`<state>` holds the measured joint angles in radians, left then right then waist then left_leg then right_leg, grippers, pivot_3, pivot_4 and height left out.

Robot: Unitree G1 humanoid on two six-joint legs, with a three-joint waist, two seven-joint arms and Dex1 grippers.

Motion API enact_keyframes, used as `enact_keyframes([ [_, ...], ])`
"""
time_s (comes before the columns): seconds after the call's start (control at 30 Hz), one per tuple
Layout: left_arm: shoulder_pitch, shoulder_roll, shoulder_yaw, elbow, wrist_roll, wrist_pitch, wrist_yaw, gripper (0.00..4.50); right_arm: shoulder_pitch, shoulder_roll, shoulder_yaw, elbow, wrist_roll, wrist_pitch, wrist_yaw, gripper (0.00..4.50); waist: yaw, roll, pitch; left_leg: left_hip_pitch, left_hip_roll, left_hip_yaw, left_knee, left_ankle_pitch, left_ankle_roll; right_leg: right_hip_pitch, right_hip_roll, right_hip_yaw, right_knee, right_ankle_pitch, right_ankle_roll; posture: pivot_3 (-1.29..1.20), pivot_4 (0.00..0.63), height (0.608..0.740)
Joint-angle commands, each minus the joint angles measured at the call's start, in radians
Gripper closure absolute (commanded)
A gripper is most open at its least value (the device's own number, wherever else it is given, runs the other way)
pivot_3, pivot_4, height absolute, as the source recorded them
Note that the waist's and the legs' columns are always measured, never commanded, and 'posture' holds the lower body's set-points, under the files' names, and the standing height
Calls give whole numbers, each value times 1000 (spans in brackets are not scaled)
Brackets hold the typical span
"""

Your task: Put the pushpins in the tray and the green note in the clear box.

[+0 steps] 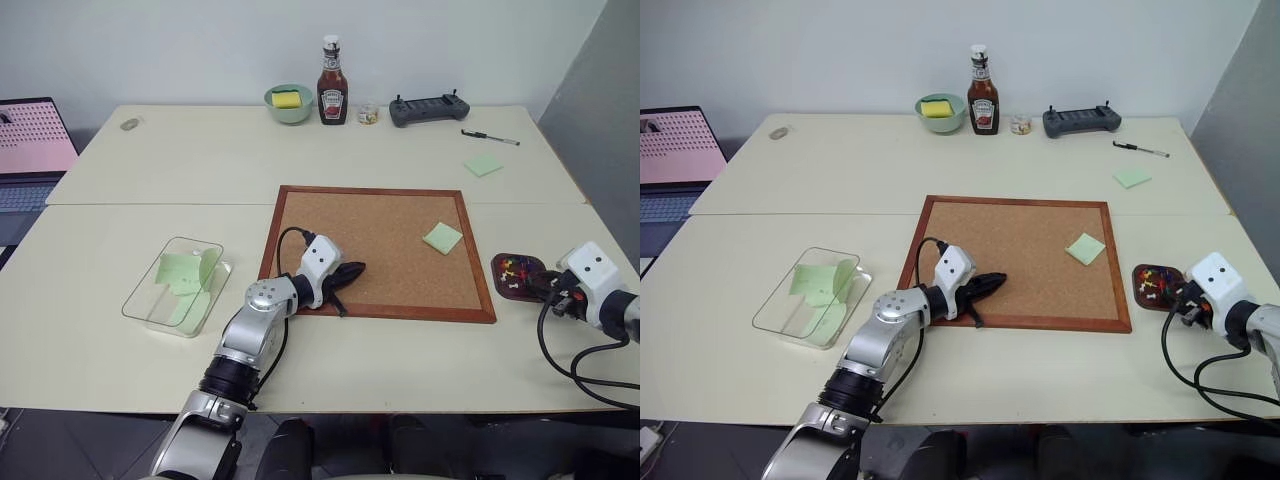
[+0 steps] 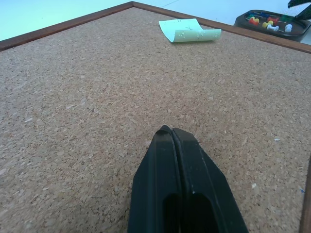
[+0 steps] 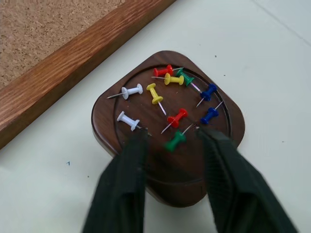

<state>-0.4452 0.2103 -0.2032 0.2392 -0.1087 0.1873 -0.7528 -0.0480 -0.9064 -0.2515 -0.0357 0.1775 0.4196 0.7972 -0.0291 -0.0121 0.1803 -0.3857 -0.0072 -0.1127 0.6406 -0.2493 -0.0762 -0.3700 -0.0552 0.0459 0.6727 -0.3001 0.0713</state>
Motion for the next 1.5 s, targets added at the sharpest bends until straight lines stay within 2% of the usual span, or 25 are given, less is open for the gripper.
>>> enact_keyframes([
  [0.03,4,-6,-15,0,1,2,-4,4500,-12,-15,-30,-27,15,7,5,1943,0,0,0,0,0,0,0,0,0,0,0,0,0,0,0,0,150,740],
  [0.1,4,-7,-15,2,1,1,-5,4500,-12,-15,-37,-37,25,13,10,1416,0,0,0,0,0,0,0,0,0,0,0,0,0,0,0,0,150,740],
  [0.33,-15,-12,-1,0,-11,-16,-10,4500,-33,-9,-58,-97,88,59,22,83,0,0,0,0,0,0,0,0,0,0,0,0,0,0,0,0,150,740],
  [0.43,-30,-5,10,-9,-11,-25,-9,4500,-50,7,-47,-140,121,80,17,83,0,-1,0,0,0,0,0,0,0,0,0,0,0,0,0,0,150,740],
  [0.53,-39,1,26,-36,-36,-3,-22,4044,-61,20,-33,-166,129,92,6,0,0,-1,1,-1,0,0,0,0,0,-1,0,0,0,0,0,0,150,740],
  [0.67,-48,27,38,-84,-48,-3,-42,3256,-76,49,-24,-197,150,103,-6,0,-1,-2,1,-1,0,0,0,0,0,-1,0,0,0,0,0,0,150,740],
  [0.8,-49,52,45,-140,-62,11,-45,2286,-93,91,3,-232,162,110,-16,0,-2,-3,2,-2,1,0,0,0,0,-2,0,0,0,0,0,0,150,740],
  [0.9,-34,74,45,-215,-81,51,-58,1576,-118,140,48,-244,158,107,-41,0,-2,-4,2,-2,1,0,0,0,0,-2,0,0,1,0,0,0,150,740],
  [1.0,-18,109,48,-283,-91,95,-67,1077,-155,193,113,-227,143,89,-58,0,-3,-4,3,-2,1,-1,0,0,0,-2,0,0,1,0,0,0,150,740],
  [1.2,4,180,49,-375,-119,167,-96,1077,-270,275,229,-50,64,-27,-58,0,-7,-5,4,-3,1,0,0,0,0,-3,1,0,1,0,0,0,150,740],
  [1.4,9,197,36,-411,-124,198,-92,1077,-397,345,281,187,-3,-144,-70,0,-4,-5,4,-3,1,-1,0,0,0,-4,1,-1,1,0,-1,0,150,740],
  [1.43,10,196,34,-416,-123,200,-89,1037,-415,349,286,226,-16,-166,-71,348,-4,-5,4,-4,1,-1,0,0,0,-4,1,-1,1,0,-1,0,150,740],
  [1.5,13,195,31,-423,-122,203,-86,1037,-440,354,289,285,-31,-199,-68,733,-2,-5,4,-4,1,-1,0,0,0,-5,1,-1,1,0,-1,0,150,740],
])
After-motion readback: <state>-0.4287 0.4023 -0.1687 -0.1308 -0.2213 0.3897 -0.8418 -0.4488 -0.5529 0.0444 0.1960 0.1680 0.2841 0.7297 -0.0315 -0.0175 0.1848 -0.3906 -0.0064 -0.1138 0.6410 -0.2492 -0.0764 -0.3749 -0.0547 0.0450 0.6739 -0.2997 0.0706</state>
